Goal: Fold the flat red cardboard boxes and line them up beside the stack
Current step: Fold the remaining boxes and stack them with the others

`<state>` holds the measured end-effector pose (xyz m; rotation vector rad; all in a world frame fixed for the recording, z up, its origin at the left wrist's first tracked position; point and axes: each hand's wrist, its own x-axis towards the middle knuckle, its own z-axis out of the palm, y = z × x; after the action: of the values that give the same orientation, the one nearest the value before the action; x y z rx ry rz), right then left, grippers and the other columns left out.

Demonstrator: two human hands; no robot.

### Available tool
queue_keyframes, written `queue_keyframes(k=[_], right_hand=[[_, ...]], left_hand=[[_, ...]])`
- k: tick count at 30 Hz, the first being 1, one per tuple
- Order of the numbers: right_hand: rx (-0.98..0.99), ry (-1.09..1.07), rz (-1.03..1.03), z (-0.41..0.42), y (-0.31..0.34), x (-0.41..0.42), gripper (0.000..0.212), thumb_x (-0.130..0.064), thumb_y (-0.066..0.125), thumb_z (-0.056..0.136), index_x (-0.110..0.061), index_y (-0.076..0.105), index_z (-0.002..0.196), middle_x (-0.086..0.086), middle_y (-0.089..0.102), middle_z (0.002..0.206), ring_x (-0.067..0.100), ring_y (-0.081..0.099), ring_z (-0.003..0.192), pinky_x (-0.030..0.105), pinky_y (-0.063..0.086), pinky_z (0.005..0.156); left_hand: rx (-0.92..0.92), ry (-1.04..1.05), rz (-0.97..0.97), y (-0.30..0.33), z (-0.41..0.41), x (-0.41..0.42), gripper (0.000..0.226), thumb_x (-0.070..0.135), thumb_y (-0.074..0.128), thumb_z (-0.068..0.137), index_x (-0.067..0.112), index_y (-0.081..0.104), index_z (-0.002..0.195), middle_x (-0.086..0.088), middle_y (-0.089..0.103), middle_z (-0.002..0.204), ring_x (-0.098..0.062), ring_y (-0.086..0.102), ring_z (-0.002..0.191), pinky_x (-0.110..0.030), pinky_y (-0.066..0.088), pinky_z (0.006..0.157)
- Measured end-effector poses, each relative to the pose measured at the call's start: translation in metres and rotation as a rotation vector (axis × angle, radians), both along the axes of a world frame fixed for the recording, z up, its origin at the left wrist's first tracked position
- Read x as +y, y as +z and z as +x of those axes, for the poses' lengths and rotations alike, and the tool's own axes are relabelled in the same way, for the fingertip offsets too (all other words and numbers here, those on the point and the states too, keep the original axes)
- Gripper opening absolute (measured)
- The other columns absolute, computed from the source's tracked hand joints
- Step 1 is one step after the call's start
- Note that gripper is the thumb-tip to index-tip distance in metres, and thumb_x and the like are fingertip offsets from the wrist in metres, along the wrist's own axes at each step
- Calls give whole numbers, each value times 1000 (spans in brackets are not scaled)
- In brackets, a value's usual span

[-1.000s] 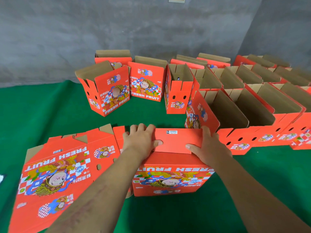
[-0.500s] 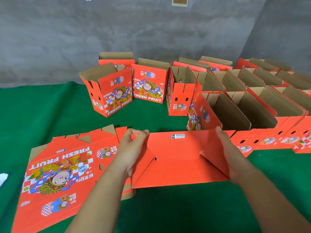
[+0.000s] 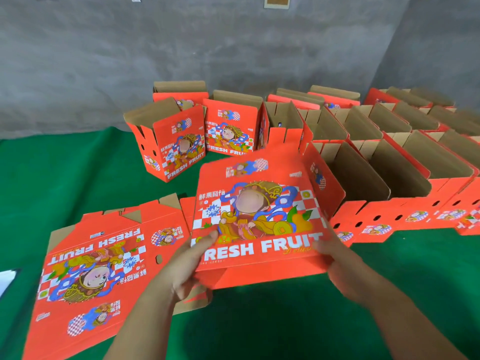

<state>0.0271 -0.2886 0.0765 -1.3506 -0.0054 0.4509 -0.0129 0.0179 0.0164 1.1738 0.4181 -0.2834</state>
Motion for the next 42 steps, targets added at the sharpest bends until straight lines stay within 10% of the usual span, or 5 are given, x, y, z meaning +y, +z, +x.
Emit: queue_keyframes(k=[8, 12, 17, 24, 42], right_hand=[[153, 171, 138, 25, -14, -47, 99, -49, 97, 59, -27, 54, 146, 15, 61, 143, 39, 63, 125, 52, 58, 88], [-131, 30, -195, 17, -37, -30, 134, -52, 100, 47, -71, 12, 145, -11, 53, 148, 16, 63, 128, 45, 59, 93], [-350, -47, -625, -10, -116, 12, 158, -33, 100, 42, -47, -5, 159, -25, 19, 153, -5, 25, 144, 25, 26, 119], [-94, -379, -549, -7, -150, 48, 82, 9, 73, 79, -14, 31, 147, 13, 49, 137, 30, 53, 130, 42, 41, 113], [116, -758, -344, 80, -166, 16, 84, -7, 79, 80, -39, 36, 144, 8, 59, 136, 31, 58, 125, 60, 47, 106]], left_hand=[[-448, -11, 304, 9, -1, 0, 50, 30, 85, 84, 35, 65, 130, 2, 78, 119, -10, 76, 94, -16, 57, 69], [-478, 62, 422, -8, 9, -10, 57, 5, 73, 97, 22, 52, 147, 0, 70, 135, -31, 64, 126, -50, 55, 105], [-250, 35, 225, -19, 7, -58, 65, 66, 61, 96, 81, 17, 141, 48, 39, 149, 10, 34, 144, -52, 21, 128], [-265, -47, 76, -38, 17, -116, 121, 94, 67, 59, 48, 18, 160, 6, 38, 167, -16, 42, 149, -53, 34, 124], [-212, -199, 209, -105, 151, -187, 102, 89, 71, 67, 41, 33, 149, 19, 52, 146, 8, 57, 128, -18, 49, 105]])
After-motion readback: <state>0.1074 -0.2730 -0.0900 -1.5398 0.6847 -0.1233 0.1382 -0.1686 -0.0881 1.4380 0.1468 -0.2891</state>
